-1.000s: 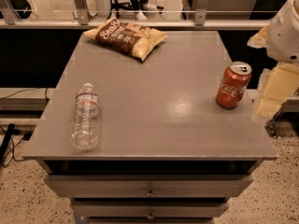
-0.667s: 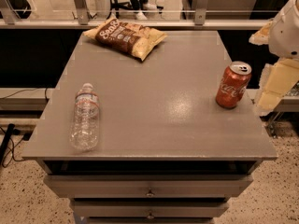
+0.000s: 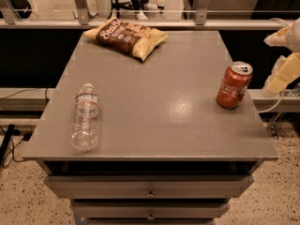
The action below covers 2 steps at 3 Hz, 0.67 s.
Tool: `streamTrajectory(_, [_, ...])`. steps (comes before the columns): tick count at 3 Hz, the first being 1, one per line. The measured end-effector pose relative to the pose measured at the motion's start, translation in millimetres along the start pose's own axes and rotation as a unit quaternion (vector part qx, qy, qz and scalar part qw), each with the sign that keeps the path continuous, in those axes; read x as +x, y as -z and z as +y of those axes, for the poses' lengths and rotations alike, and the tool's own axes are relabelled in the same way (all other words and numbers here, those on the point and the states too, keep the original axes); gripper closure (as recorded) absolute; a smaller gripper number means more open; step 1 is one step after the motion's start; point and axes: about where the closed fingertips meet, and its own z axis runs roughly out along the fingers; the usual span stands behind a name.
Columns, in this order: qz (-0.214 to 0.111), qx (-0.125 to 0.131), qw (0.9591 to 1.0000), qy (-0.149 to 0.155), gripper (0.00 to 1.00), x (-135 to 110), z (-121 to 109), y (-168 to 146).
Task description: Move coke can near brown chip bag
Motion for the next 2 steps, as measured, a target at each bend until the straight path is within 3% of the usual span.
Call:
streamTrajectory(1, [-0.068, -0.032, 0.9964, -0.04, 0.0, 17.9, -19.1, -28.9])
streamTrajectory(2, [-0.16, -0.085, 0.9806, -0.074, 0.0, 14.2, -8.8, -57.5])
